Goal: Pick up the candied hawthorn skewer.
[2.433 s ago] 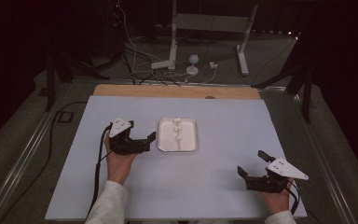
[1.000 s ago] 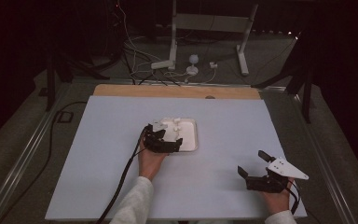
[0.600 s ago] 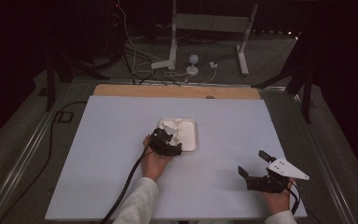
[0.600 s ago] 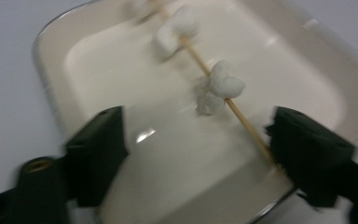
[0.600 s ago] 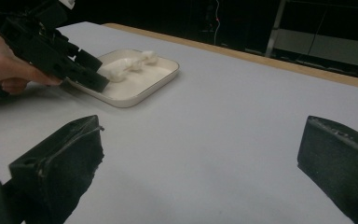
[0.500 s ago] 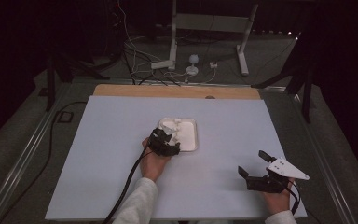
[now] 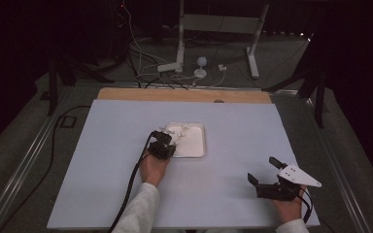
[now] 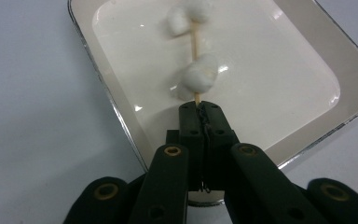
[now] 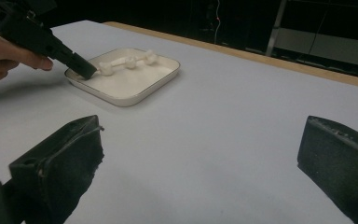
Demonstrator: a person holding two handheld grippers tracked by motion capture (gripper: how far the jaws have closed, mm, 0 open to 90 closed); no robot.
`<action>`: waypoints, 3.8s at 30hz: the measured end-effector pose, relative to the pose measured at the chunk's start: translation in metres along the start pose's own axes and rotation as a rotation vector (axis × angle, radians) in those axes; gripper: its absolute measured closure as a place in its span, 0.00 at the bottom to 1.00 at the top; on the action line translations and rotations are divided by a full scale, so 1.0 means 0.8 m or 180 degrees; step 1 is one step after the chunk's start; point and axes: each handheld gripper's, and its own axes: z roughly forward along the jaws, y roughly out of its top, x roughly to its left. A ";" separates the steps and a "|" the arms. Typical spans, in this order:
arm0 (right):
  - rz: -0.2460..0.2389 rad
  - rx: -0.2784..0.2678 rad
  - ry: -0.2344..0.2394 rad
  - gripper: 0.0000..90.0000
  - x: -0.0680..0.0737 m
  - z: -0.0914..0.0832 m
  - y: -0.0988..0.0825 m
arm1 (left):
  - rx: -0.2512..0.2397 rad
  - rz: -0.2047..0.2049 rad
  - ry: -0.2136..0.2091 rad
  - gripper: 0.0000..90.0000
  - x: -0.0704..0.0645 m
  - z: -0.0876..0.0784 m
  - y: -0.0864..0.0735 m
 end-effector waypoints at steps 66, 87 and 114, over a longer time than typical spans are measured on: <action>0.0223 0.0014 0.0505 0.01 0.023 0.083 0.131 | -0.1098 0.0046 -0.0825 1.00 0.023 -0.120 -0.065; 0.0482 0.0359 0.0914 0.01 0.054 0.169 0.177 | -0.1201 0.0114 -0.0823 1.00 0.021 -0.122 -0.065; 0.1551 0.0695 0.1502 0.63 0.075 0.233 0.169 | -0.1414 0.0208 -0.0939 1.00 0.010 -0.125 -0.064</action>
